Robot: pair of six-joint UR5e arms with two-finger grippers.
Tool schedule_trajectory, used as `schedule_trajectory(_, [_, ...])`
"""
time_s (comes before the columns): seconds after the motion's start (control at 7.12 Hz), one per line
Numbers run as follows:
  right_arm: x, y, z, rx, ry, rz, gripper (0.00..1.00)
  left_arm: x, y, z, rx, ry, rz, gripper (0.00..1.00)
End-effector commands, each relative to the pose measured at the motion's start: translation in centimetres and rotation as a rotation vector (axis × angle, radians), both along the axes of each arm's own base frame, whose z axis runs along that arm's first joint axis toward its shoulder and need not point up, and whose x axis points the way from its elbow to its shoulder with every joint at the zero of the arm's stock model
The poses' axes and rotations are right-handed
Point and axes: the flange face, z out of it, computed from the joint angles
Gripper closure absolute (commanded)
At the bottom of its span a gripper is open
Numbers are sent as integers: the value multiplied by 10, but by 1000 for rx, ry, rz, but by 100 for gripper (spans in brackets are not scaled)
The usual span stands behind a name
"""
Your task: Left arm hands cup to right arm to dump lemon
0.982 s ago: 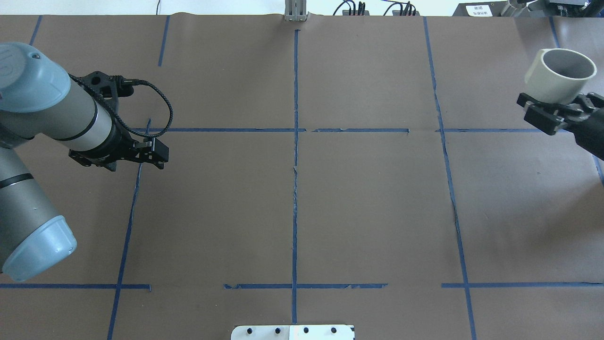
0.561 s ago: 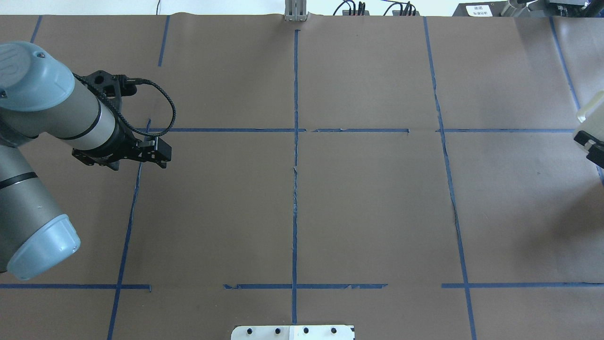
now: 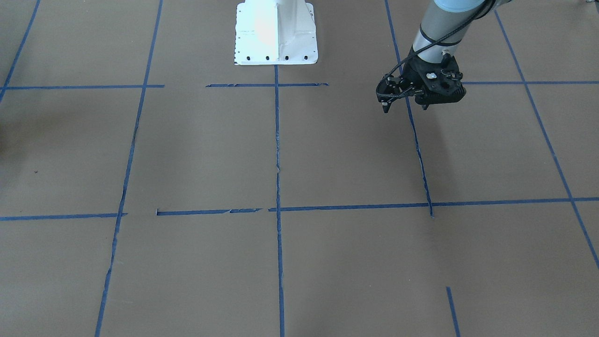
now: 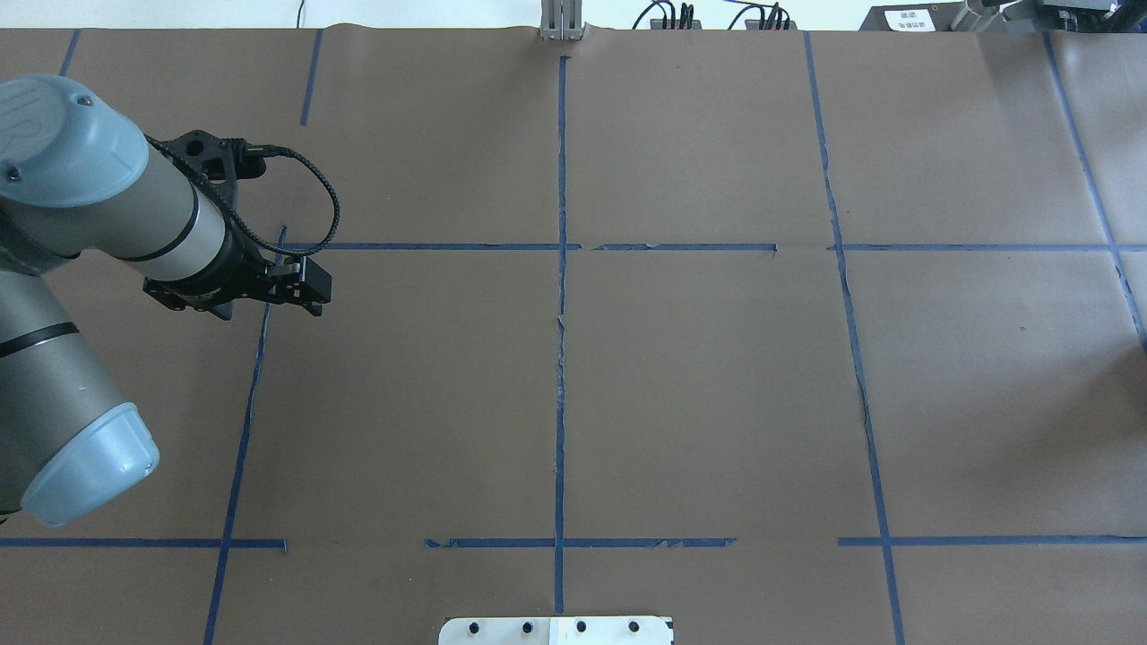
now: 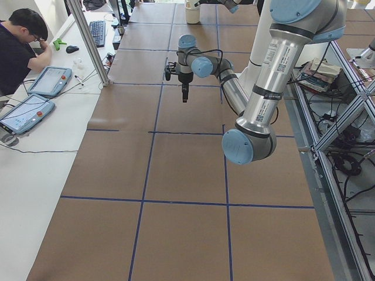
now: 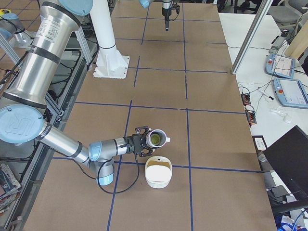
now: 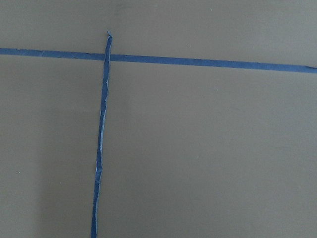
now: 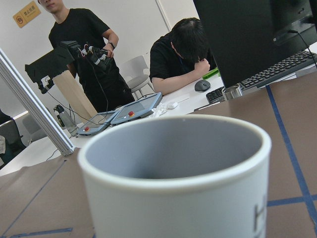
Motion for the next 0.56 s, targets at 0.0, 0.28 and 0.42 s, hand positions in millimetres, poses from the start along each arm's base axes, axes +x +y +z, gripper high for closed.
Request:
schedule_trajectory(0.0, [12, 12, 10, -86, -247, -18, 99, 1, -1, -4, 6, 6, 0, 0])
schedule_trajectory(0.28, [-5, -6, 1, -179, -493, -48, 99, 1, -1, -6, 9, 9, 1, 0])
schedule_trajectory(0.42, [-1, -4, -1, -205, -593, -56, 98, 1, -1, -6, 9, 9, 1, 0])
